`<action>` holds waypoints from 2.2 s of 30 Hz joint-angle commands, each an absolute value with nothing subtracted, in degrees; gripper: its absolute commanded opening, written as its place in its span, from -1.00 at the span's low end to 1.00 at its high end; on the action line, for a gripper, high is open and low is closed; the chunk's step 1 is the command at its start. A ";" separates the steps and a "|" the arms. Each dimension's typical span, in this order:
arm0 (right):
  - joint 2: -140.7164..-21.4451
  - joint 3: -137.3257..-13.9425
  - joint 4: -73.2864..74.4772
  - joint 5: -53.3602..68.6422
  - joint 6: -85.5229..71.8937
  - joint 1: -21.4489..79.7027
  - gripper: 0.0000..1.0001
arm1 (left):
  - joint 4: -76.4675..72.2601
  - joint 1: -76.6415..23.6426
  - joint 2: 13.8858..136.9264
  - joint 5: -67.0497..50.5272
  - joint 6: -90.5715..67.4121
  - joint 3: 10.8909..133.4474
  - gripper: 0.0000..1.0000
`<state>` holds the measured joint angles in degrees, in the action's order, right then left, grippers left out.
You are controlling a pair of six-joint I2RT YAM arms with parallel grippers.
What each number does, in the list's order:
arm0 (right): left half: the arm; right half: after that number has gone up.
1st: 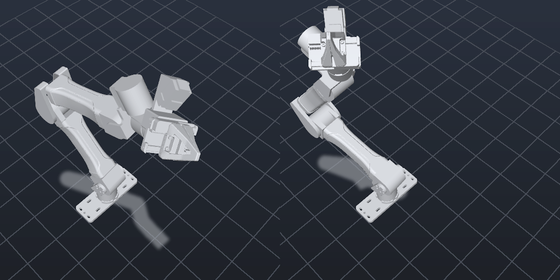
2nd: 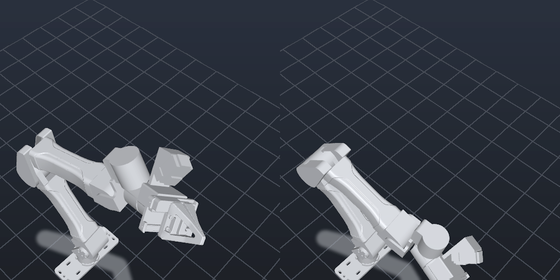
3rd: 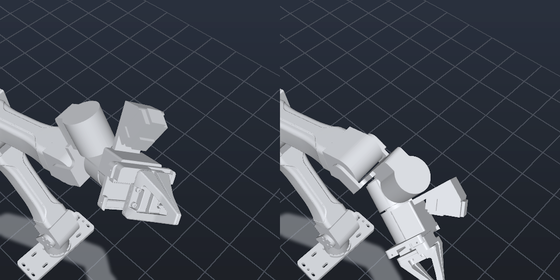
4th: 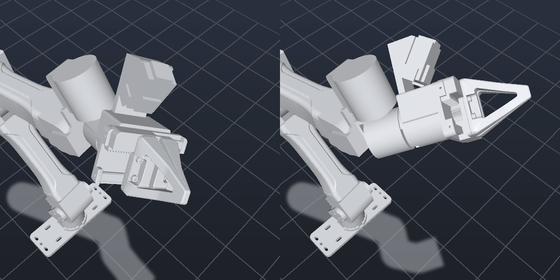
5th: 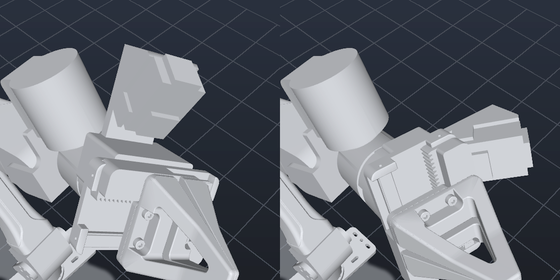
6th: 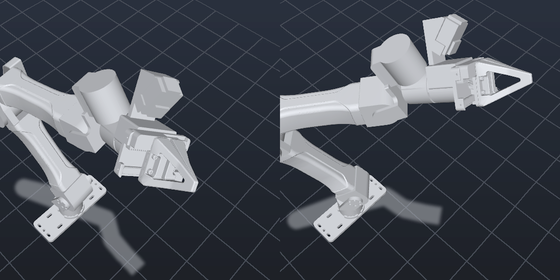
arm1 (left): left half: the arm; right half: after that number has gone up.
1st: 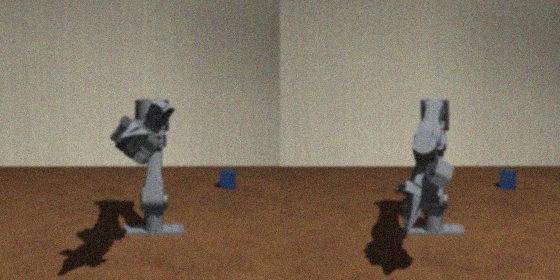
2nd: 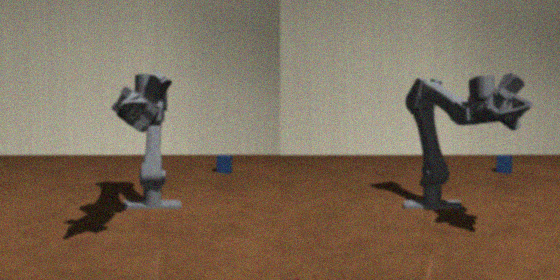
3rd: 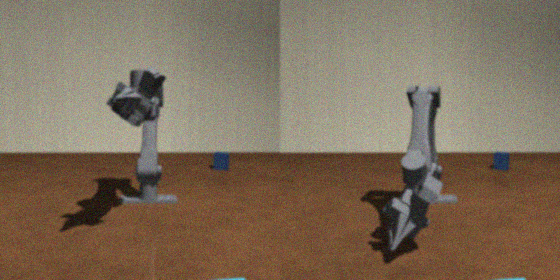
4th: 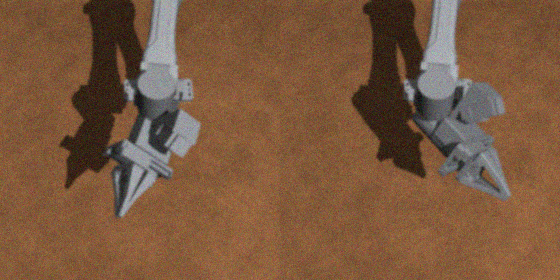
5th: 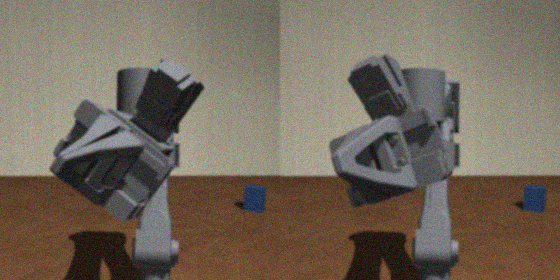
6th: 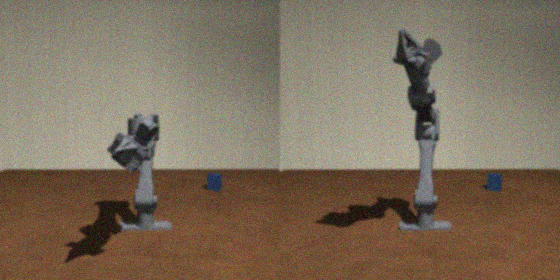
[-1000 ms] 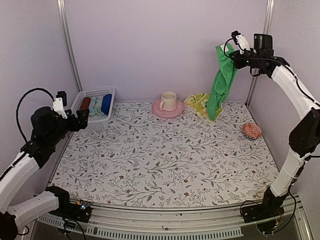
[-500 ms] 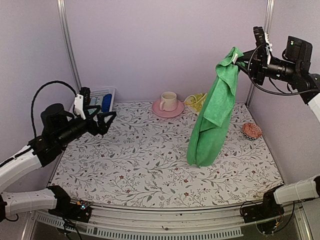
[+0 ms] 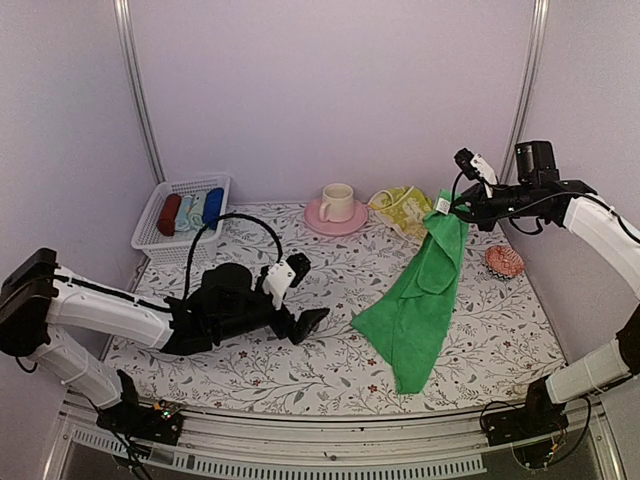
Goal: Roll the towels
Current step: Put down the towel at the center of the board, then pass from the right arm to the left
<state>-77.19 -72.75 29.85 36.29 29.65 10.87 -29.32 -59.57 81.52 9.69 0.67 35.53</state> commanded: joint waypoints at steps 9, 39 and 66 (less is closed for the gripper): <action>-76.38 -62.76 29.56 28.55 35.76 10.55 -0.95 | -42.04 -61.04 101.75 1.41 11.53 44.26 0.95; -78.05 -60.99 24.19 20.48 32.54 12.66 -0.93 | -12.87 -51.59 127.33 -19.15 -13.10 75.08 0.45; -77.74 -60.50 23.16 19.38 32.52 12.68 -0.93 | -7.02 -53.55 128.16 -14.23 -15.73 75.17 -0.06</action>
